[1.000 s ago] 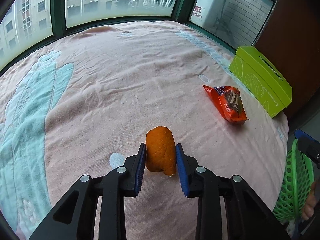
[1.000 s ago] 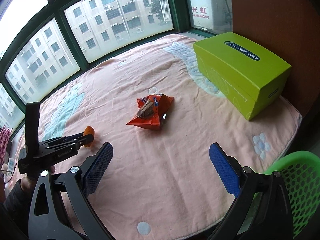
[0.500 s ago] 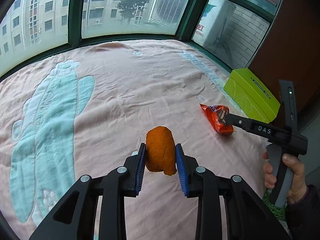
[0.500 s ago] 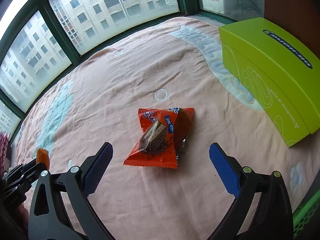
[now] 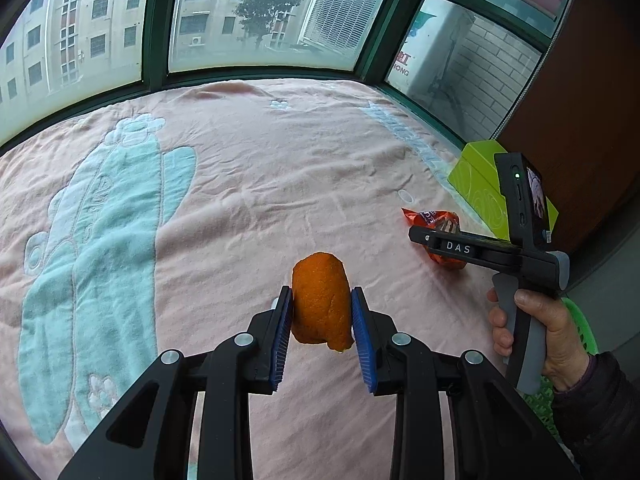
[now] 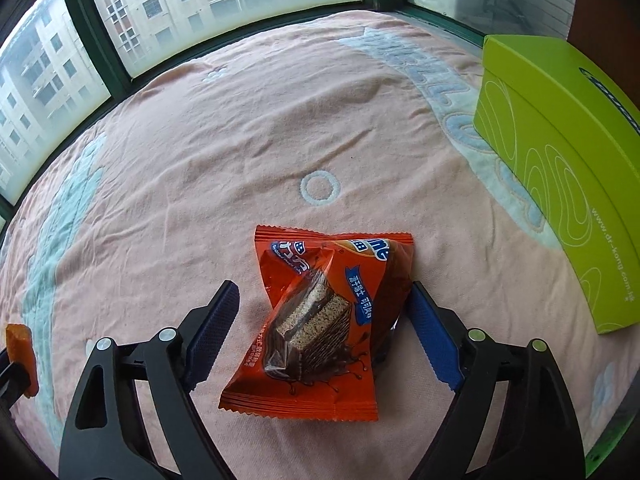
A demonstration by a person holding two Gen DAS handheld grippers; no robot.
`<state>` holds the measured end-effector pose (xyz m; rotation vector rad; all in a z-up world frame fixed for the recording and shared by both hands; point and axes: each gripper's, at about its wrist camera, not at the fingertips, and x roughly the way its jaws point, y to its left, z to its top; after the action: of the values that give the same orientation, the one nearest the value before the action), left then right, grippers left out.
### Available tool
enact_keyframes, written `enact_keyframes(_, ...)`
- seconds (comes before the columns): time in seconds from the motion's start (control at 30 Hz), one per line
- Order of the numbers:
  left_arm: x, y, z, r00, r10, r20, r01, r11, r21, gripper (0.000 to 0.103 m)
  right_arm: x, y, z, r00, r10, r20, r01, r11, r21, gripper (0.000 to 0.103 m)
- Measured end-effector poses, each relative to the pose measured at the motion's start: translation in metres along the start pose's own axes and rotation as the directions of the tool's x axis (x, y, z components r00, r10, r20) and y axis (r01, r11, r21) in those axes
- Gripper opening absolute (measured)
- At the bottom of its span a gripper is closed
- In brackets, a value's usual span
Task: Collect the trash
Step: 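Grasp the red snack bag with the right tool while the left holds the orange item, then carry the orange item and red snack bag to the green basket and open both tools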
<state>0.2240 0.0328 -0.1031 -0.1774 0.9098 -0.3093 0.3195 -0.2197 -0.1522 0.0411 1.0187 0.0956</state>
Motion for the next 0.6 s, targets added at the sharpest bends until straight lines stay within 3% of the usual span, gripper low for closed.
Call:
enact_keyframes(0.03, 0.0, 0.0, 0.0, 1.0, 0.0, 0.0, 0.0, 1.0, 0.0, 0.029, -0.001, 0.001, 0.0, 1.0, -0.012, 0.001, 0.012, 1.0, -0.012, 0.068)
enact_keyframes(0.17, -0.002, -0.001, 0.0, 1.0, -0.002, 0.008, 0.002, 1.0, 0.003, 0.029, -0.006, -0.001, -0.004, 1.0, -0.008, 0.013, 0.008, 1.0, -0.003, 0.062)
enact_keyframes(0.6, -0.04, -0.023, -0.004, 0.998, -0.019, 0.068, 0.018, 1.0, 0.023, 0.029, -0.083, -0.003, -0.035, 0.992, 0.068, 0.103, -0.071, 0.997, 0.029, 0.059)
